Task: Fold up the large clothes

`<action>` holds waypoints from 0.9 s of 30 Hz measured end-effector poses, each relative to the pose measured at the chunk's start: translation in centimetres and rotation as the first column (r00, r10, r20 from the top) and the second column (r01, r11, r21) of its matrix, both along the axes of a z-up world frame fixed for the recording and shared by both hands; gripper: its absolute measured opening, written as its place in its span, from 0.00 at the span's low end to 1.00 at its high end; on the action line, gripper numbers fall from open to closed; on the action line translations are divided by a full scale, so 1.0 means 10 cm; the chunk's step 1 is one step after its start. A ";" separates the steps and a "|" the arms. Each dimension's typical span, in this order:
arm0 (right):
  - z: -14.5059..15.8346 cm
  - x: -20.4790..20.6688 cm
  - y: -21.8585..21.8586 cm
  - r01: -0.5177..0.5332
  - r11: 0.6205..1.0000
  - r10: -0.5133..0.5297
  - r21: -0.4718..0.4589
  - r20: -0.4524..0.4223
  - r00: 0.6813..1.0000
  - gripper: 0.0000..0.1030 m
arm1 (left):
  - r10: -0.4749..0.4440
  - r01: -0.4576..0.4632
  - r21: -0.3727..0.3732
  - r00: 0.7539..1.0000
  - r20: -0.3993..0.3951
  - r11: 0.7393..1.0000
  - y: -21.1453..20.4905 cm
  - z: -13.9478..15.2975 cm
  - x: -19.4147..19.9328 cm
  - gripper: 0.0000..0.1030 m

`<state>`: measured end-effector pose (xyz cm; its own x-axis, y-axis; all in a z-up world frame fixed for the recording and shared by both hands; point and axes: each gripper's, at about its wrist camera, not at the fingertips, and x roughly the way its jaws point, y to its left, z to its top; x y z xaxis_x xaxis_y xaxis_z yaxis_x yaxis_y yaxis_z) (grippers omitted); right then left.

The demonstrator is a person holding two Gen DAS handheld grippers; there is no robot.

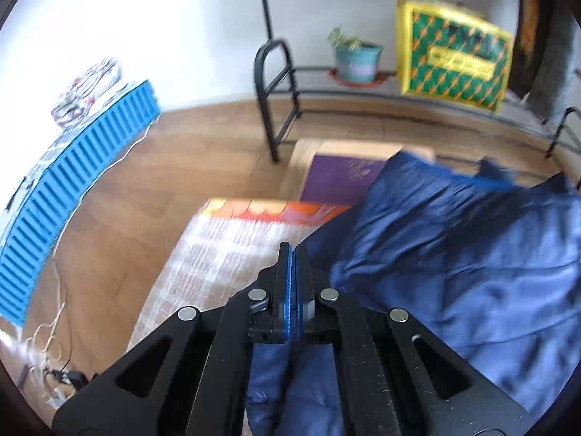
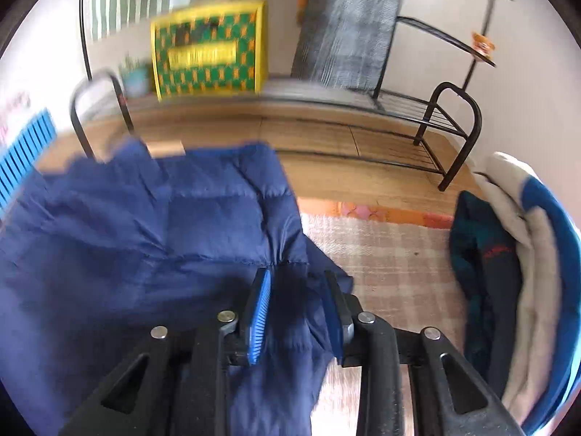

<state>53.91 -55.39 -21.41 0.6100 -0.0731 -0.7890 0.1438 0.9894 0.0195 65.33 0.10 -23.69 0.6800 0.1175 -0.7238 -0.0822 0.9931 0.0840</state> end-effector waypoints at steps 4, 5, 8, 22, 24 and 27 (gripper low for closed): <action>0.20 -0.64 -0.06 -0.022 0.979 0.016 0.201 0.032 0.999 0.50 | -0.151 0.155 -0.131 0.988 0.043 0.979 -0.38 0.37 -0.21 0.00; 0.21 -0.81 -0.03 -0.028 0.975 0.022 0.223 0.028 0.999 0.52 | -0.189 0.195 -0.139 0.981 0.050 0.971 -0.55 0.42 -0.24 0.00; 0.13 -1.30 0.14 -0.012 0.958 0.017 0.286 -0.013 1.000 0.58 | -0.298 0.303 -0.164 0.953 0.057 0.939 -1.10 0.50 -0.27 0.00; -0.57 -1.83 0.45 0.092 0.779 -0.043 0.620 -0.094 0.995 0.77 | -0.331 0.316 -0.143 0.939 -0.093 0.938 -2.37 -0.37 0.38 0.00; -0.59 -1.86 0.45 0.119 0.762 -0.084 0.637 -0.084 0.993 0.77 | -0.329 0.314 -0.156 0.941 -0.076 0.936 -2.34 -0.34 0.39 0.00; -0.62 -1.89 0.44 0.166 0.723 -0.160 0.670 -0.071 0.985 0.79 | -0.311 0.298 -0.166 0.949 -0.055 0.940 -2.25 -0.20 0.29 0.00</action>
